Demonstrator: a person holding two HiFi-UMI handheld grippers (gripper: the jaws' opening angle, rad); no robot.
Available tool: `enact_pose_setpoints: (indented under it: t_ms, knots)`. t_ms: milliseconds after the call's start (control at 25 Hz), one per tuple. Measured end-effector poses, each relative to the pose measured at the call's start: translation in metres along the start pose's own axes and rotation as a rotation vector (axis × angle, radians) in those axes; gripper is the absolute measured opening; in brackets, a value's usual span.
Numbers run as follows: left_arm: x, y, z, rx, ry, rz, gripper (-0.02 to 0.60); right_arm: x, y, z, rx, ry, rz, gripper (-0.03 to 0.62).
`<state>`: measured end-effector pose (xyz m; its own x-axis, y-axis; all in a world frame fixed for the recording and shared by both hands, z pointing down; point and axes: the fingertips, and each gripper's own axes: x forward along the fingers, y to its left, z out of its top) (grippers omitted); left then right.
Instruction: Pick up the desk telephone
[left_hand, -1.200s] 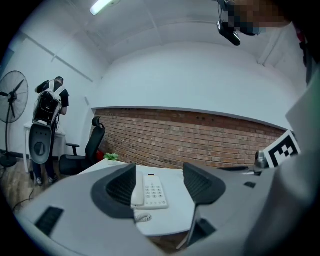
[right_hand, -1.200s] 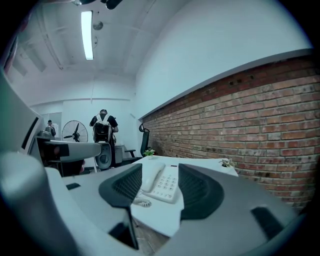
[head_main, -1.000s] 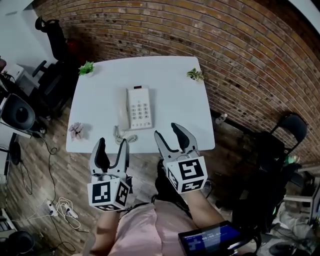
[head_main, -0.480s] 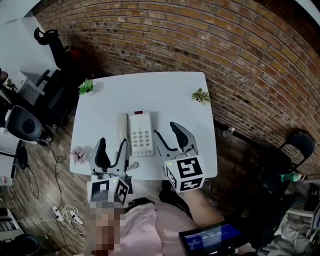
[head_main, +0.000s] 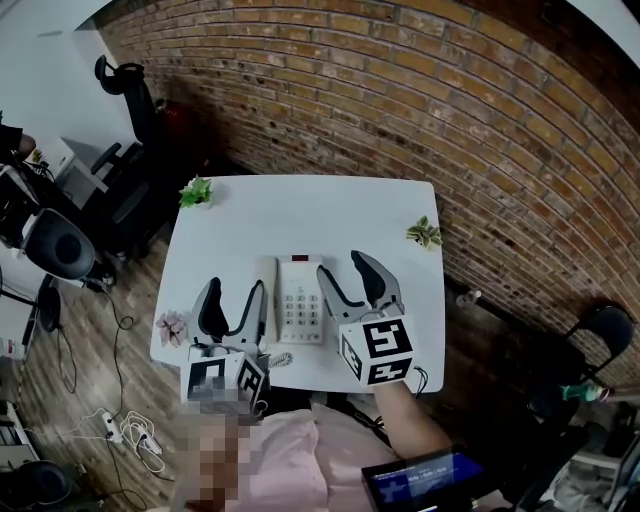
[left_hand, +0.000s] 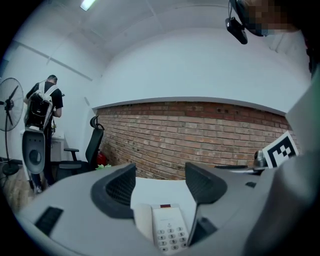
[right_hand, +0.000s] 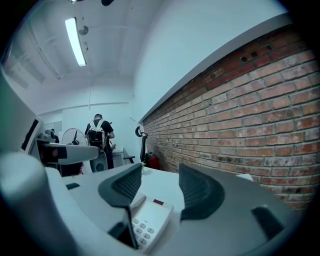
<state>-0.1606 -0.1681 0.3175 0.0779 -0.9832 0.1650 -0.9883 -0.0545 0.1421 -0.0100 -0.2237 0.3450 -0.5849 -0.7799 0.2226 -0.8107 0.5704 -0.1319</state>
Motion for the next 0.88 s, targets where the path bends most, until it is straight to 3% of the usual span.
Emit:
enact_pose_setpoints:
  t_ms: [360, 880]
  knots:
    - [0.055, 0.024, -0.041, -0.064, 0.121, -0.070, 0.324, 0.046, -0.004, -0.033, 0.015, 0.127, -0.024, 0.257]
    - [0.102, 0.047, -0.151, -0.163, 0.398, -0.158, 0.354, 0.089, -0.009, -0.135, 0.142, 0.372, -0.061, 0.287]
